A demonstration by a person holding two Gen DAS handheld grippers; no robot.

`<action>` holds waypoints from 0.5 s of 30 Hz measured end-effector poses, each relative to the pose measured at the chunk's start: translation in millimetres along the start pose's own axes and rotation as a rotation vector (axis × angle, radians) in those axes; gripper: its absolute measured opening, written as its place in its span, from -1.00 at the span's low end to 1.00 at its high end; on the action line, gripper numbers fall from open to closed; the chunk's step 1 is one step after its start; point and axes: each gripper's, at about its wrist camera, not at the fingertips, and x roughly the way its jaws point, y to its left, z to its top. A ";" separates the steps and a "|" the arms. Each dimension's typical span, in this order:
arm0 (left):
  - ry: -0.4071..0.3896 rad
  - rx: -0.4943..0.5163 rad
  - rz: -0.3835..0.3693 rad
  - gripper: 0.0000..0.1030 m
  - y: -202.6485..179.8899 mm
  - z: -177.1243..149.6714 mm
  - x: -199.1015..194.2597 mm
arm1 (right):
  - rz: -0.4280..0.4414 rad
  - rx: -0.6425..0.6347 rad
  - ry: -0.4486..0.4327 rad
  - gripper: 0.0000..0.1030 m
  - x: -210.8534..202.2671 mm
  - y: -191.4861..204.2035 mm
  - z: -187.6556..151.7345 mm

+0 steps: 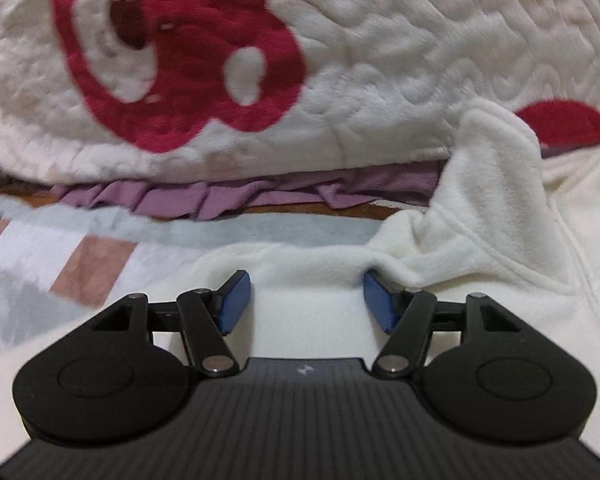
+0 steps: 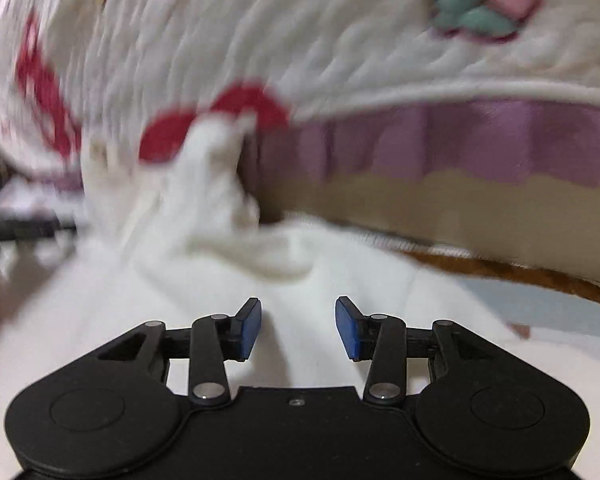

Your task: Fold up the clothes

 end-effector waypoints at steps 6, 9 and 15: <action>0.004 -0.082 0.003 0.24 48.2 -6.4 -66.4 | -0.133 0.105 -0.056 -0.06 29.4 -7.0 21.0; 0.071 -0.112 0.027 0.26 83.7 -13.6 -99.0 | -0.208 0.156 -0.006 -0.16 34.5 -5.8 34.8; 0.124 -0.206 0.131 0.34 173.1 -54.0 -178.6 | -0.258 0.229 -0.035 -0.05 -32.3 21.4 52.1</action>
